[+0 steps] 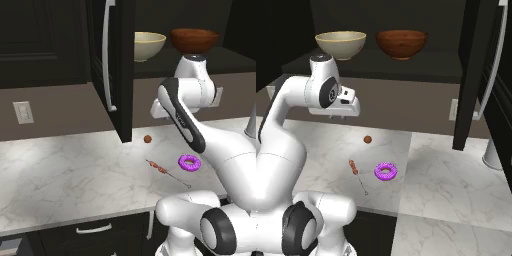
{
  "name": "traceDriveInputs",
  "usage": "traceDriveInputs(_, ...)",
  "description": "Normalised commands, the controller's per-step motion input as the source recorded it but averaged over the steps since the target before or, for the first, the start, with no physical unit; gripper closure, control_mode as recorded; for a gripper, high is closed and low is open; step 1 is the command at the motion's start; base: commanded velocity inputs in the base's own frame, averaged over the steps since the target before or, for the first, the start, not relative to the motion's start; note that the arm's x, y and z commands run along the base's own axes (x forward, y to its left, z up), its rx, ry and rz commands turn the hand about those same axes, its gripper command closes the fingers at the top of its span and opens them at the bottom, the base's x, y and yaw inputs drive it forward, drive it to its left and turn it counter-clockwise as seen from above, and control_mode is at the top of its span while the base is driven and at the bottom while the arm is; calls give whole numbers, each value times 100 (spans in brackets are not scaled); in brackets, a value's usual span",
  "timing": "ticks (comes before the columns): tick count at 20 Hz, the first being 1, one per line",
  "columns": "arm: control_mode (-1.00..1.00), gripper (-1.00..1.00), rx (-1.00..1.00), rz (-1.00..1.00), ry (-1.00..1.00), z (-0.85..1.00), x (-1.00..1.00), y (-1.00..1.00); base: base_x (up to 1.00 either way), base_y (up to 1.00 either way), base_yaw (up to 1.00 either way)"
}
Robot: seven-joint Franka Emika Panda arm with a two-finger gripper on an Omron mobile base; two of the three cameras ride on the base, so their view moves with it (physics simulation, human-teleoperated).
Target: Pick both bowls and place them on the counter. Then place the kebab skewer in one bowl and place the donut in the other bowl.
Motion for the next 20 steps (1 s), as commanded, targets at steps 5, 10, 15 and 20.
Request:
traceDriveInputs(5,-100,-100,6,-6,-8,2,-14,0,0,0,0)
traceDriveInputs(10,-100,-100,27,-21,0,14,-17,0,0,0,0)
traceDriveInputs(15,-100,-100,24,-23,0,31,-12,0,0,0,0)
traceDriveInputs(20,-100,-100,9,-32,0,37,-13,-1,0,0,0)
